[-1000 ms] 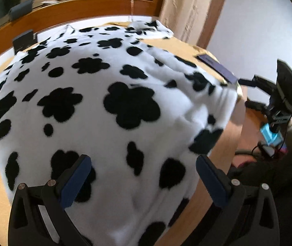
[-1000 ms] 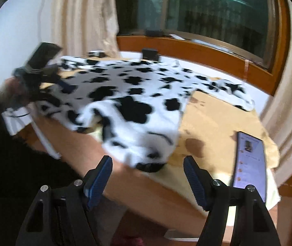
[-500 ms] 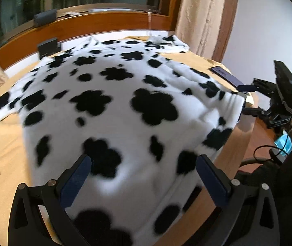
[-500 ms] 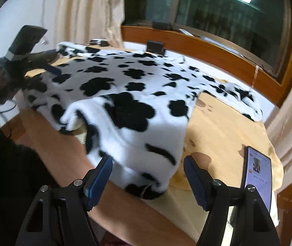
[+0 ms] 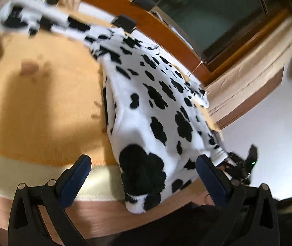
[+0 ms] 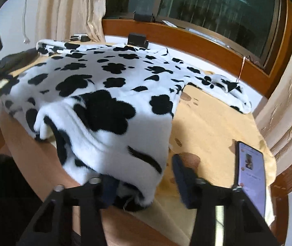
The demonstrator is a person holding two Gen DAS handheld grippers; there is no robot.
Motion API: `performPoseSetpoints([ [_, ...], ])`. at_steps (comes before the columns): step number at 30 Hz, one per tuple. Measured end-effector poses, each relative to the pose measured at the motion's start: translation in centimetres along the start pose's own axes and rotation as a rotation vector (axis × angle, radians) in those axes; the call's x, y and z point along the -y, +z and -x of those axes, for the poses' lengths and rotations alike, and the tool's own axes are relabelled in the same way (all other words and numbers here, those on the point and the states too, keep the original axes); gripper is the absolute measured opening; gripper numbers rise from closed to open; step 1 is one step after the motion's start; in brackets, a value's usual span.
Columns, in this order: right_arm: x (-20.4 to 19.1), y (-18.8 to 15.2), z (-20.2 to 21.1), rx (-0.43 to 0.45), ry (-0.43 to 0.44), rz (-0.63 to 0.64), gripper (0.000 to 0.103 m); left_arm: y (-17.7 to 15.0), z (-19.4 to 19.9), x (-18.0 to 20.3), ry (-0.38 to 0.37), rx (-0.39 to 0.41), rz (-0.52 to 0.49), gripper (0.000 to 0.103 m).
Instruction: Fold clothes
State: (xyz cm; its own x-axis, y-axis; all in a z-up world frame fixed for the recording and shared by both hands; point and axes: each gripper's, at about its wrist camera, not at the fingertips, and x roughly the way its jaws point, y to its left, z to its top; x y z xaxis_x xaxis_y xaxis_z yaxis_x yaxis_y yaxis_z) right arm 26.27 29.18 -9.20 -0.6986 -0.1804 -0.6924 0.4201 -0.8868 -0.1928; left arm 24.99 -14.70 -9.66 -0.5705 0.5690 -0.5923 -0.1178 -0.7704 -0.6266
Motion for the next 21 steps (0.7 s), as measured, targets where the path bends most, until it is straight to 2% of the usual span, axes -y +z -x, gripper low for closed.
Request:
performPoseSetpoints([
  [1,0.0,0.1,-0.1,-0.002,0.005,-0.005,0.033,-0.1,0.3,-0.8,-0.034,0.005,0.058,0.103],
  [2,0.0,0.2,-0.2,-0.002,0.005,-0.01,0.032,-0.2,-0.1,-0.7,-0.038,-0.008,0.066,0.103],
  [3,0.0,0.3,-0.3,-0.001,0.006,-0.016,0.029,-0.4,-0.4,-0.5,-0.028,-0.021,0.054,0.103],
  [5,0.2,0.5,-0.3,0.001,0.009,-0.036,0.028,-0.8,-0.8,0.9,0.041,-0.041,-0.043,0.103],
  [7,0.8,0.5,-0.2,0.004,0.006,-0.07,0.028,-1.5,-0.8,2.8,0.134,-0.046,-0.197,0.103],
  [13,1.8,0.0,-0.7,-0.017,0.005,-0.145,0.028,-6.3,-1.6,8.5,0.448,-0.058,-0.822,0.103],
  [14,1.7,0.0,-0.8,-0.019,0.005,-0.144,0.028,-6.8,-1.9,8.6,0.481,-0.071,-0.87,0.103],
  [15,1.6,0.0,-0.9,-0.018,0.005,-0.145,0.028,-7.0,-2.5,8.7,0.507,-0.085,-0.895,0.103],
  [18,1.6,-0.1,-1.0,-0.015,0.005,-0.149,0.028,-6.4,-3.3,8.1,0.531,-0.084,-0.875,0.103],
  [21,1.6,-0.2,-0.9,-0.015,0.001,-0.153,0.028,-5.0,-2.5,7.6,0.521,-0.031,-0.798,0.102],
])
